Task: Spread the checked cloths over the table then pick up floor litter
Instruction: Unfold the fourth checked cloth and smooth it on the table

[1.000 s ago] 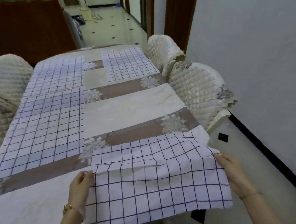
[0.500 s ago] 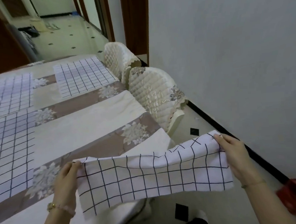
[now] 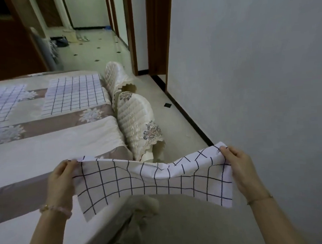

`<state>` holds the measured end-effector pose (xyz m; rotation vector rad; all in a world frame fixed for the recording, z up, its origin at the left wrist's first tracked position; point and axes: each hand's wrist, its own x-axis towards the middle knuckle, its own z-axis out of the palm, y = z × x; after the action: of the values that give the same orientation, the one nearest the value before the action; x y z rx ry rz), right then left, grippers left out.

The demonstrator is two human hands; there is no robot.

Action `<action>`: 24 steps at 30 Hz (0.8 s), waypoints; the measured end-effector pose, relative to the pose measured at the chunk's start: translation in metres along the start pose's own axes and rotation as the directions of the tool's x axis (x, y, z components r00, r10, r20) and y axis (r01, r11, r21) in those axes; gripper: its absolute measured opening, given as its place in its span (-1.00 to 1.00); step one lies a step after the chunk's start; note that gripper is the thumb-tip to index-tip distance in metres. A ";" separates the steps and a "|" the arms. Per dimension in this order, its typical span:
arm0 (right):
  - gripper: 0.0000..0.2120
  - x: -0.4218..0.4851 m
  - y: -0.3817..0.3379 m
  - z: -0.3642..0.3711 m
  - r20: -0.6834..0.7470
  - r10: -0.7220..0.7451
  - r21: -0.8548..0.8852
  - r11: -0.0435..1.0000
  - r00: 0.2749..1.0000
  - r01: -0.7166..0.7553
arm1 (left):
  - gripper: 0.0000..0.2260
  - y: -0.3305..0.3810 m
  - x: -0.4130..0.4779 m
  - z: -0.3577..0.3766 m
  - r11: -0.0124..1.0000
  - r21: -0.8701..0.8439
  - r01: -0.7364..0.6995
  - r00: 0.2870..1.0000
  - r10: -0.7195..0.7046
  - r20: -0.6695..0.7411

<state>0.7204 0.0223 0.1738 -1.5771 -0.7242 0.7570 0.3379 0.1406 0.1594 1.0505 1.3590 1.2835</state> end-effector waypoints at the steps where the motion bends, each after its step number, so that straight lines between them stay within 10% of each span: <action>1: -0.82 0.011 -0.003 -0.004 0.005 0.009 0.012 1.000 1.000 -0.009 | -0.83 0.003 0.000 0.005 1.000 -0.005 -0.004 1.000 0.004 -0.028; 14: -0.86 0.215 -0.080 0.081 0.220 -0.137 0.145 0.984 0.966 0.107 | -0.82 0.049 0.118 0.052 0.987 -0.030 -0.159 0.925 0.138 -0.355; 24: -0.88 0.330 -0.130 0.289 0.666 -0.152 0.142 0.987 0.730 0.076 | -0.82 0.058 0.153 0.015 0.990 -0.050 -0.135 0.684 0.057 -0.728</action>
<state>0.6804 0.4718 0.2468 -1.1200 -1.2761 1.2817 0.3246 0.2979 0.2050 0.5335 1.8041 1.9549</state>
